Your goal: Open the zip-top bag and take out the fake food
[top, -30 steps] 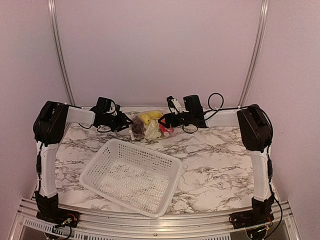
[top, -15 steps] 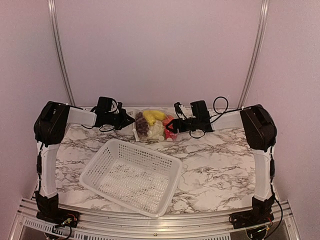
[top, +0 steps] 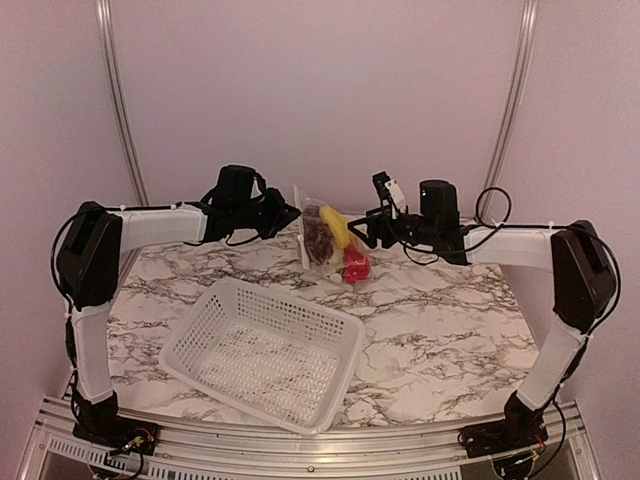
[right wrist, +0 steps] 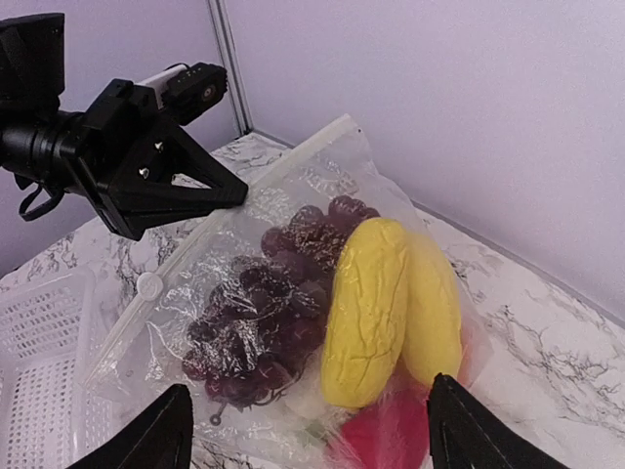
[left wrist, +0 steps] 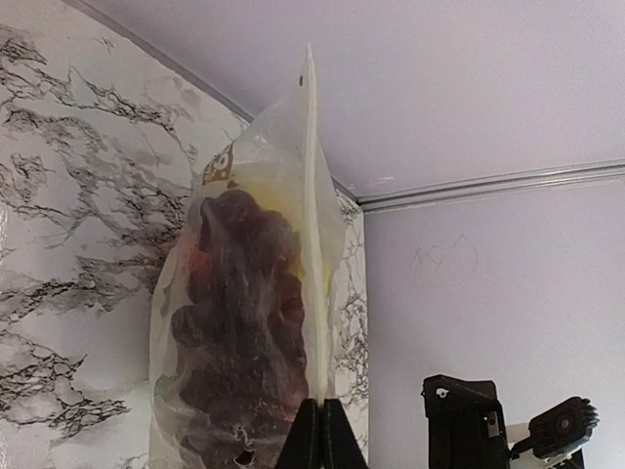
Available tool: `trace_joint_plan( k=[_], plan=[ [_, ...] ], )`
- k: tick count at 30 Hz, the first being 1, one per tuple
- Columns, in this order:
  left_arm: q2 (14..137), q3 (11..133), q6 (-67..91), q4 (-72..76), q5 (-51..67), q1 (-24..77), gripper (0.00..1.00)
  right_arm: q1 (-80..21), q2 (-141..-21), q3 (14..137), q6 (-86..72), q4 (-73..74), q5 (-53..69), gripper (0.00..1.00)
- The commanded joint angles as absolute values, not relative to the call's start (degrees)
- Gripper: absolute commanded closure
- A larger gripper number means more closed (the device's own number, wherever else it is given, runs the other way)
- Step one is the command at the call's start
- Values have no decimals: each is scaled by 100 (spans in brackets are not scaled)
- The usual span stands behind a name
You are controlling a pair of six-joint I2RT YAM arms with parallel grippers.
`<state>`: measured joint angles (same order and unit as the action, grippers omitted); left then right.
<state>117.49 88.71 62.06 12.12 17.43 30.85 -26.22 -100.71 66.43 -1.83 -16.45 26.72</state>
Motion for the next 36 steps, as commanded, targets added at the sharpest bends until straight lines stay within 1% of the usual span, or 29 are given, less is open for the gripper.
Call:
trace_joint_plan(
  k=[1, 7, 12, 20, 26, 29, 33, 36],
  plan=[
    [11278, 9083, 7203, 1013, 896, 3165, 100, -2850, -9617, 6357, 497, -1906, 2575, 21],
    [11163, 9141, 7901, 1037, 569, 3304, 100, -3343, -9205, 6150, 1036, -1859, 2318, 21],
    [11175, 9305, 8209, 806, 310, 3426, 100, -3685, -9130, 6276, 1167, -1864, 2093, 22],
    [11142, 9394, 8538, 1058, 437, 3511, 100, -4224, -9626, 6979, 1397, -1478, 1453, 27],
    [10960, 9439, 8534, 1066, 326, 3555, 100, -4293, -9893, 7207, 1352, -1434, 936, 33],
    [10934, 9431, 8530, 1068, 216, 3577, 100, -4378, -9995, 7335, 1326, -1340, 852, 34],
    [10989, 9431, 8623, 1151, 259, 3594, 100, -4586, -10245, 7541, 1448, -1043, 211, 35],
    [10987, 9396, 8653, 1236, 262, 3595, 100, -4589, -10349, 7598, 1381, -907, -402, 39]
  ],
)
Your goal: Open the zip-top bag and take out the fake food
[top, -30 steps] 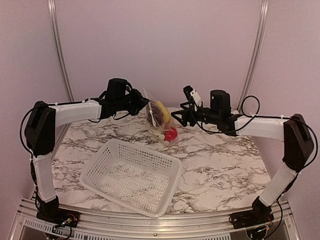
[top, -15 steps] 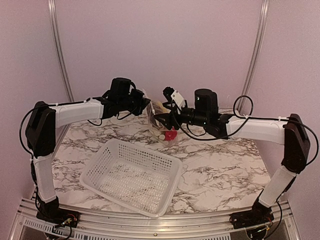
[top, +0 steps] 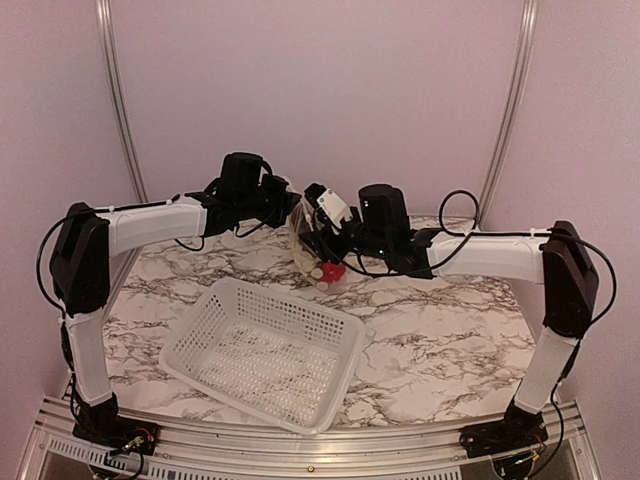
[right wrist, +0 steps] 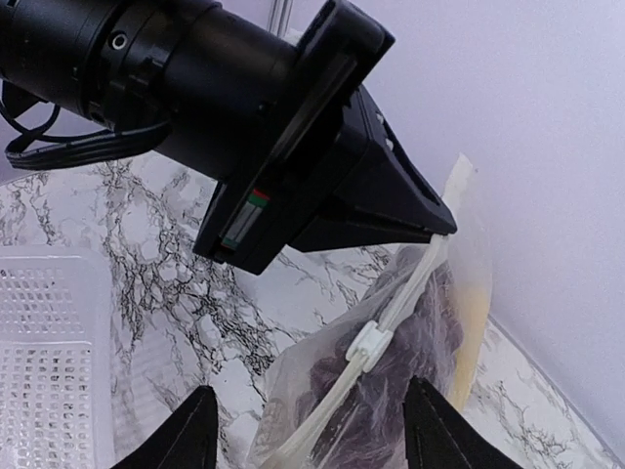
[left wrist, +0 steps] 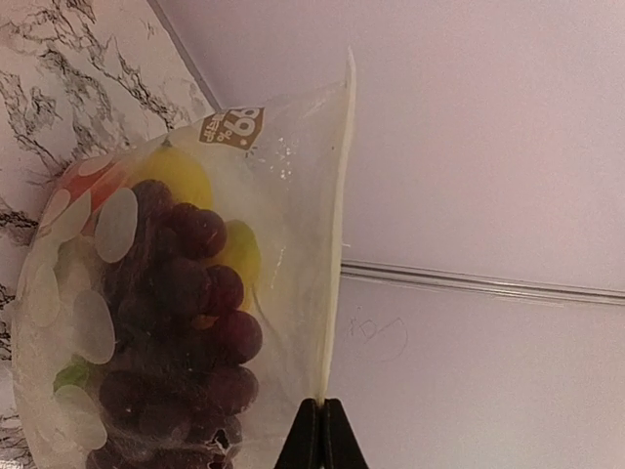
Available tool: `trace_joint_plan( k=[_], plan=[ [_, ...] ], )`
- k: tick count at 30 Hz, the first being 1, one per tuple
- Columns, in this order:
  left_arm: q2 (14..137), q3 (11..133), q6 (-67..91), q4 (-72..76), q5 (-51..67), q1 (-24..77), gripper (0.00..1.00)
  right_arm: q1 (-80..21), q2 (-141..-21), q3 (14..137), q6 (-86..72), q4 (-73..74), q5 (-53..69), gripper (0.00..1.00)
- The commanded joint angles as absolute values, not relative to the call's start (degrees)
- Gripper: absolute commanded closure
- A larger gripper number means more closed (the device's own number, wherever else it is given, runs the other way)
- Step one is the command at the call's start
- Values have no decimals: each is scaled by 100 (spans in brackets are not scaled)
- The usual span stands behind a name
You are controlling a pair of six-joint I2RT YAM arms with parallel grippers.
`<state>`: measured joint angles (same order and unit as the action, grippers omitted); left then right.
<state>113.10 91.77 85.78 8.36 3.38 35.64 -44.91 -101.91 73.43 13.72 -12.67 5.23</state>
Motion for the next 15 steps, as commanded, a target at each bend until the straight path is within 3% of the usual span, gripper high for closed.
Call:
trace_joint_plan(
  k=[1, 5, 13, 15],
  plan=[
    [10972, 9396, 8642, 1239, 251, 3601, 100, -4588, -10346, 7569, 1380, -902, -546, 42],
    [10922, 9367, 8614, 1254, 193, 3603, 100, -4588, -10275, 7396, 1371, -966, -1011, 57],
    [10869, 9158, 8481, 1502, 201, 3595, 100, -4469, -9937, 7034, 1478, -1131, -1022, 97],
    [10839, 9097, 8370, 1649, 202, 3597, 100, -4354, -9823, 6975, 1460, -1141, -835, 100]
  ],
)
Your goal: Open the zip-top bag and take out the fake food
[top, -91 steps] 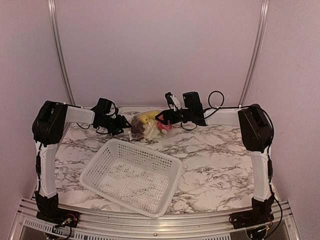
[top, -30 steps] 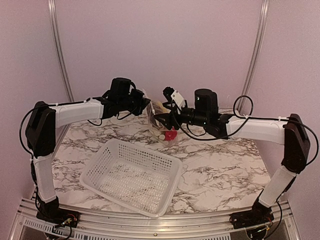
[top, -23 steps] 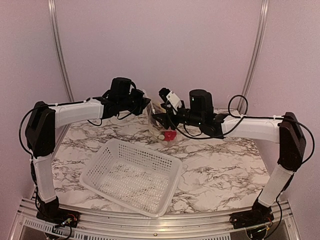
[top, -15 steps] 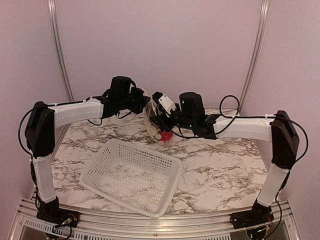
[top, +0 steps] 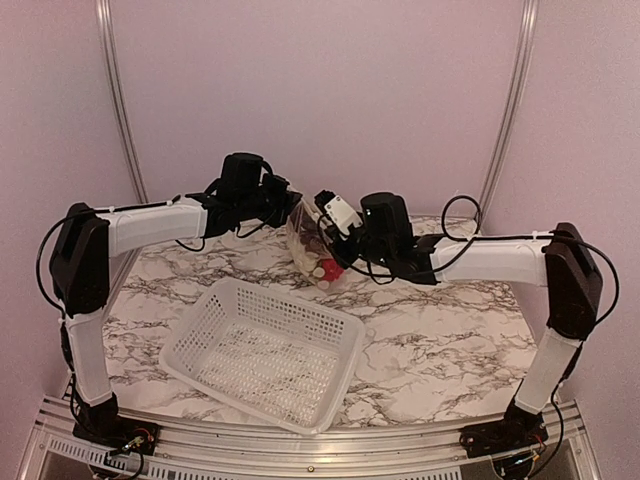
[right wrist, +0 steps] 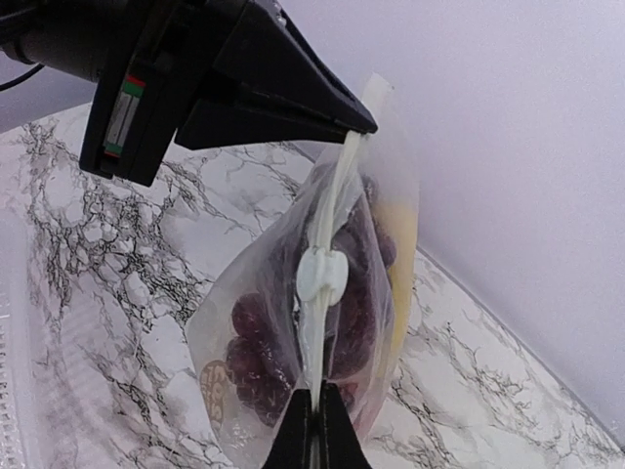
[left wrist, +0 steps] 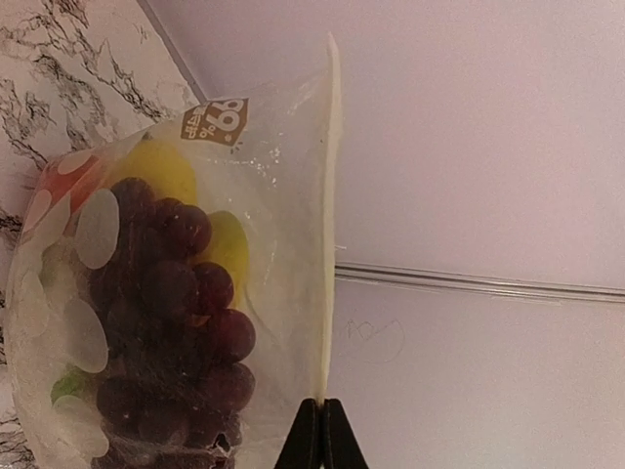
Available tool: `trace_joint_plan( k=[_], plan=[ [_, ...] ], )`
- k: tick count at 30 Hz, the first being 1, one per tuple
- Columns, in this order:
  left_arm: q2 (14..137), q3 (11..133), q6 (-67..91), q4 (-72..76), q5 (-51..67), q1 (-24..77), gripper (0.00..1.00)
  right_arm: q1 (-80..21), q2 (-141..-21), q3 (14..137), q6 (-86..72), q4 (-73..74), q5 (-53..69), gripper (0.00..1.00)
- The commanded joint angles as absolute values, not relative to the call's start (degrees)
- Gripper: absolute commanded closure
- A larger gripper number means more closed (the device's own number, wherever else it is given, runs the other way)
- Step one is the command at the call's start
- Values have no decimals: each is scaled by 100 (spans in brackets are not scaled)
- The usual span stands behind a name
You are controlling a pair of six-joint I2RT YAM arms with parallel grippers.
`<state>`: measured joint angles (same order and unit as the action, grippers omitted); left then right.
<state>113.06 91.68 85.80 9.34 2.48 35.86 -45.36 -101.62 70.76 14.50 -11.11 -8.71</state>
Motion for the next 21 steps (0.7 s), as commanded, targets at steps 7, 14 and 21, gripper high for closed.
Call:
trace_joint_plan(
  k=[7, 14, 21],
  plan=[
    [10541, 8787, 7083, 2303, 310, 3588, 66, -3803, -9311, 6748, 1520, -1289, 340, 100],
    [10183, 8740, 4399, 2201, 865, 3477, 28, -3413, -9247, 6792, 1880, -1049, 1224, 100],
    [9819, 8523, 1069, 1524, 1454, 3390, 19, -3326, -9041, 6605, 1861, -1112, 1706, 100]
  ],
)
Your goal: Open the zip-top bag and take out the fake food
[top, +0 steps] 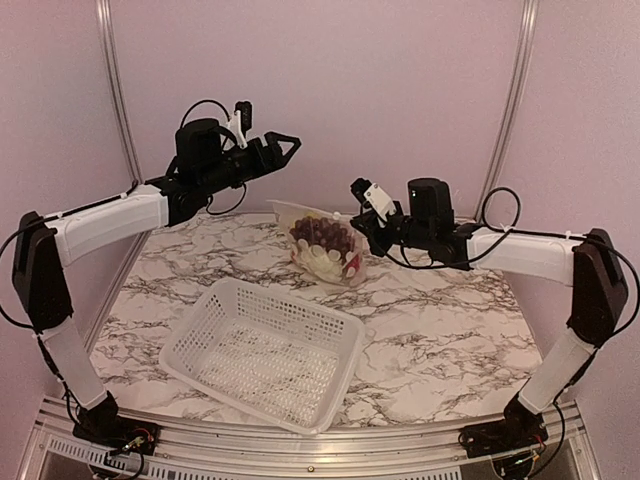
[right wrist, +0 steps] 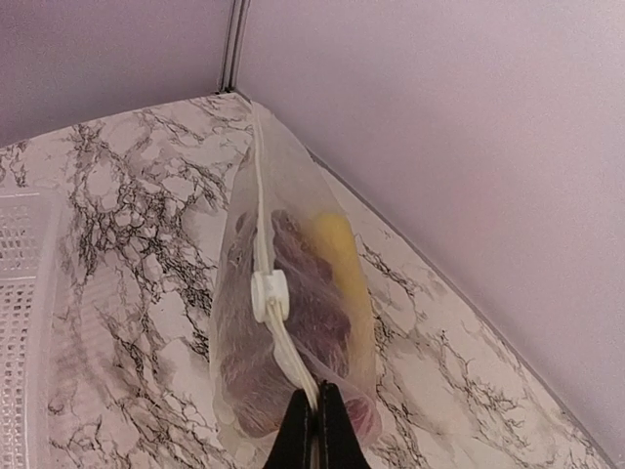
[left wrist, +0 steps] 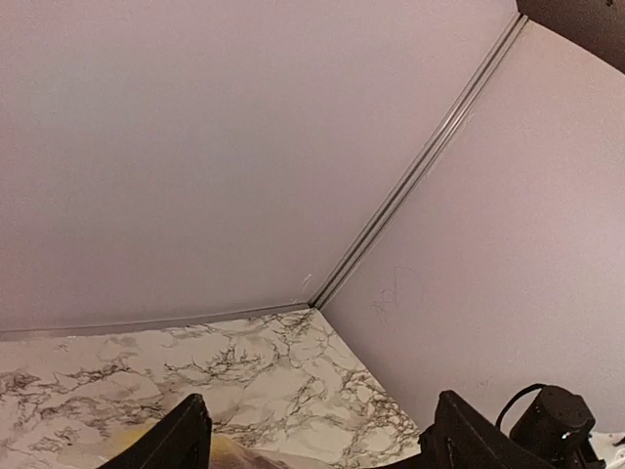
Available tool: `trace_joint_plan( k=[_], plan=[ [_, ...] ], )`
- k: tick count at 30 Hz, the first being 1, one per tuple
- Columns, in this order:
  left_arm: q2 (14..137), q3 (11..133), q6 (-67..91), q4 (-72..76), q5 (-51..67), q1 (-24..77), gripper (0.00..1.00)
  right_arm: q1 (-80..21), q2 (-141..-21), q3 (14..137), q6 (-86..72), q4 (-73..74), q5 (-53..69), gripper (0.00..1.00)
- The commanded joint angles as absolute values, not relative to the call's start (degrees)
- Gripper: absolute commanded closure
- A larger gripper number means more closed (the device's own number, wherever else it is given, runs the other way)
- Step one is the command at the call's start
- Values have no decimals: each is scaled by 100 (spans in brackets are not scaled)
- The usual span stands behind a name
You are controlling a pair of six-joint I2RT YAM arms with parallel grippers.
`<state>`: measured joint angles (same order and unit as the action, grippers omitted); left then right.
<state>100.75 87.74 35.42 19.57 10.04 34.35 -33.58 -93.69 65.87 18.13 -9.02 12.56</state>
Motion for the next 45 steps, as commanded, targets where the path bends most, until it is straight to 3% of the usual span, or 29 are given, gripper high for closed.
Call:
trace_joint_plan(
  k=[1, 10, 20, 29, 39, 45],
  plan=[
    [9756, 8364, 652, 1525, 1492, 3400, 19, -3321, -9016, 6556, 1851, -1154, 1697, 100],
    [10035, 8529, -2318, 588, 2643, 3623, 27, -3316, -8745, 6204, 1794, -1385, 1770, 100],
    [10780, 9464, -4000, -479, 3166, 4037, 34, -3317, -8523, 5967, 1820, -1406, 1697, 100],
    [11458, 10300, -4640, -1182, 3161, 4178, 52, -3319, -8484, 5924, 1810, -1432, 1679, 100],
    [11787, 10613, -4766, -1191, 2831, 4245, 60, -3318, -8473, 5907, 1837, -1418, 1679, 100],
    [11885, 10707, -4772, -1249, 2629, 4245, 80, -3315, -8464, 5906, 1859, -1406, 1631, 100]
  ],
)
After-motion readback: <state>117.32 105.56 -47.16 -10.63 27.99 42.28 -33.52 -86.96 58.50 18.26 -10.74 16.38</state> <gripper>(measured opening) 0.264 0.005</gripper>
